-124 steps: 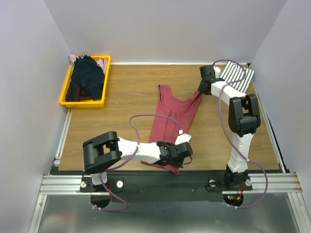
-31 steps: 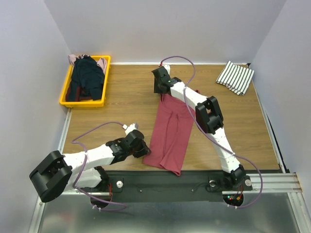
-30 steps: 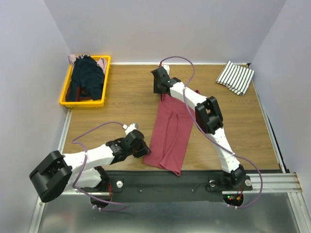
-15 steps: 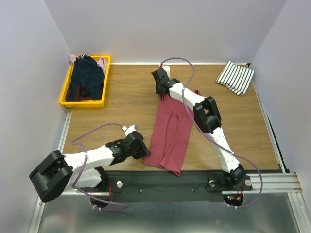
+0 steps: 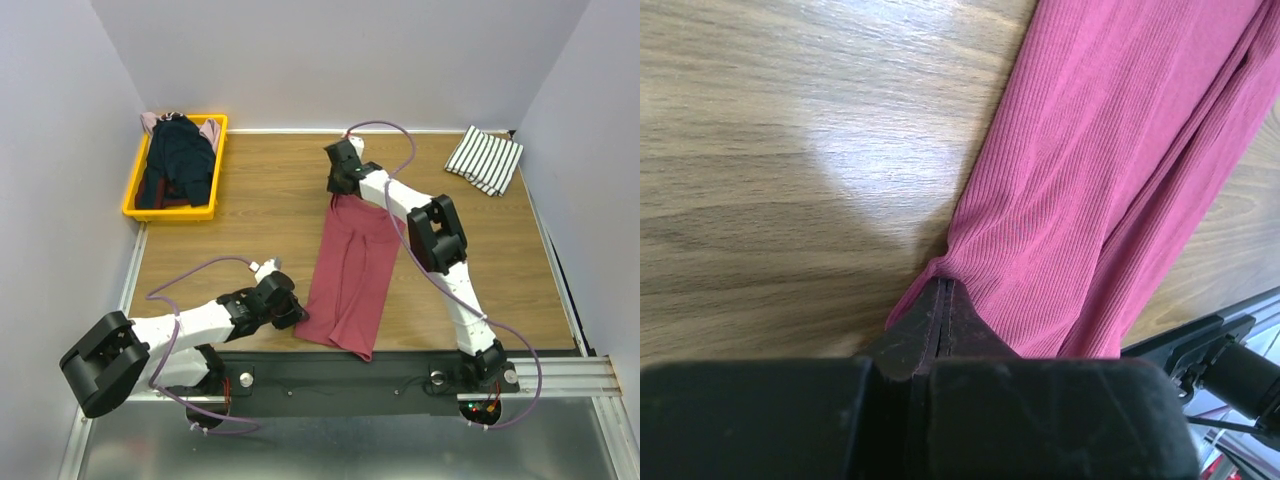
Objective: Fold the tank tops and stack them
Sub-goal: Fold the tank top
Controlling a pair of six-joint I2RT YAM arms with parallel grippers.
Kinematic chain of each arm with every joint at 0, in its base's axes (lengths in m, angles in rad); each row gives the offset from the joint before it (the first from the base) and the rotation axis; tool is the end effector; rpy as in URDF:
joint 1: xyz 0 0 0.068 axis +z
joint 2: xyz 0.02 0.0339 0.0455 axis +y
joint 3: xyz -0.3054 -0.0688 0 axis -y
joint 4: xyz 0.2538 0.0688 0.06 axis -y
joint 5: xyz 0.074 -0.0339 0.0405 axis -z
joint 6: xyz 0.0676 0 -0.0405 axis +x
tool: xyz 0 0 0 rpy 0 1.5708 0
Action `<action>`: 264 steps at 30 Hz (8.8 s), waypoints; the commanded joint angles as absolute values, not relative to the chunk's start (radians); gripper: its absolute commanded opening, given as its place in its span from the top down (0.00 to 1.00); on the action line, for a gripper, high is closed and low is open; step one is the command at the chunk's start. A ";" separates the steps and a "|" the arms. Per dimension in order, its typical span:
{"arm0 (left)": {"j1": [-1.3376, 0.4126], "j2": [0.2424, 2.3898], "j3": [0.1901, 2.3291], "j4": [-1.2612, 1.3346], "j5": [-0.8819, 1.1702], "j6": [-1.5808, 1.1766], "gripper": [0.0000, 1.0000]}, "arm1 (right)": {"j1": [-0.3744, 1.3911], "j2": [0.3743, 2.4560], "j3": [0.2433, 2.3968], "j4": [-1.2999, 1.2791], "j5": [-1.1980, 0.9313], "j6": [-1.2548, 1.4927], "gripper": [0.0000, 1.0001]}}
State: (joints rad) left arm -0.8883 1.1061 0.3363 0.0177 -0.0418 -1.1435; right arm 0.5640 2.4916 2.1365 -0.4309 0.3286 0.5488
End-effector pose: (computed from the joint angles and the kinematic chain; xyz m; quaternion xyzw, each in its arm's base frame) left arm 0.1350 -0.1616 0.1563 -0.1250 0.9087 -0.3281 0.2259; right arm 0.5352 0.3127 0.1687 0.0556 0.9120 0.0709 0.4002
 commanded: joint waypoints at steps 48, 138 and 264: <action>-0.884 1.198 0.390 -0.202 -0.055 -1.118 1.00 | 0.256 2.462 1.700 0.448 -0.509 1.052 0.78; -0.850 1.210 0.614 -0.046 -0.081 -0.732 0.67 | 0.672 2.045 1.339 -0.348 0.480 0.615 0.29; -1.155 0.971 0.462 -0.115 -0.196 -1.229 1.00 | 1.269 1.072 0.706 -0.772 0.610 1.235 0.93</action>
